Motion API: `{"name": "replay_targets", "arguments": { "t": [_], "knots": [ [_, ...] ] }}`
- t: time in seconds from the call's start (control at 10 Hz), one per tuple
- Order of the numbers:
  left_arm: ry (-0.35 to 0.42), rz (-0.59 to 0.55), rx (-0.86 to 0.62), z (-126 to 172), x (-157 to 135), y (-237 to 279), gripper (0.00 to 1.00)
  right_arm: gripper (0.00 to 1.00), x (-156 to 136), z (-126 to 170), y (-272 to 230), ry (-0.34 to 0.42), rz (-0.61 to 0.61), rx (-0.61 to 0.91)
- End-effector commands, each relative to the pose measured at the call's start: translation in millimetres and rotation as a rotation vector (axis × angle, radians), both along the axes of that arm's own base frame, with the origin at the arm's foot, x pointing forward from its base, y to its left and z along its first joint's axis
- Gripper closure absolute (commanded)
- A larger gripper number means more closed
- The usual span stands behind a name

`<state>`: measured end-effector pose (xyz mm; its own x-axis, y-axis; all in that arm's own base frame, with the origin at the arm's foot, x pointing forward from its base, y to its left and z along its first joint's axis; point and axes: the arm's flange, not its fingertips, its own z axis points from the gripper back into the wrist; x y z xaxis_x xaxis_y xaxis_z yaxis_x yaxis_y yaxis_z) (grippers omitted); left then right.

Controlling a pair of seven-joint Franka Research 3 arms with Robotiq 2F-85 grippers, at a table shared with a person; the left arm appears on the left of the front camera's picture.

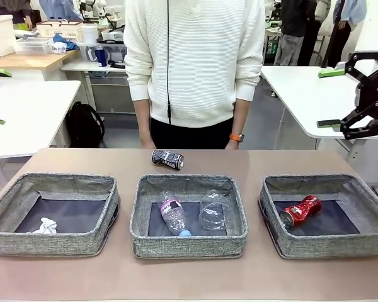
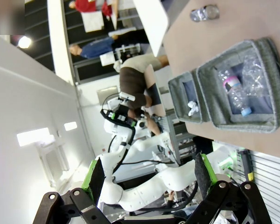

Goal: Sort the waste into the appropriate baskets.
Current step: Pick up the waste item pointed out by the person.

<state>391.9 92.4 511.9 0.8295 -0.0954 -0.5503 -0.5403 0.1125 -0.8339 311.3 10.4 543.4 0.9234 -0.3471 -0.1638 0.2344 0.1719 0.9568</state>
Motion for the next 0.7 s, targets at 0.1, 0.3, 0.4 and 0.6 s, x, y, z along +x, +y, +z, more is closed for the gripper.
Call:
{"name": "replay_targets", "arguments": {
  "t": [0.1, 0.3, 0.4, 0.6],
  "knots": [
    [-0.016, -0.013, -0.003, -0.4, -3.7, 1.4, 0.0, 0.0, 0.9, 2.5, 1.3, -0.014, 0.001, 0.023],
    [-0.016, -0.013, -0.003, -0.4, -3.7, 1.4, 0.0, 0.0, 0.9, 2.5, 1.3, -0.014, 0.001, 0.023],
    [-0.016, -0.013, -0.003, -0.4, -3.7, 1.4, 0.0, 0.0, 0.9, 2.5, 1.3, -0.014, 0.001, 0.023],
    [-0.016, -0.013, -0.003, -0.4, -3.7, 1.4, 0.0, 0.0, 0.9, 2.5, 1.3, -0.014, 0.001, 0.023]
  ]
}}
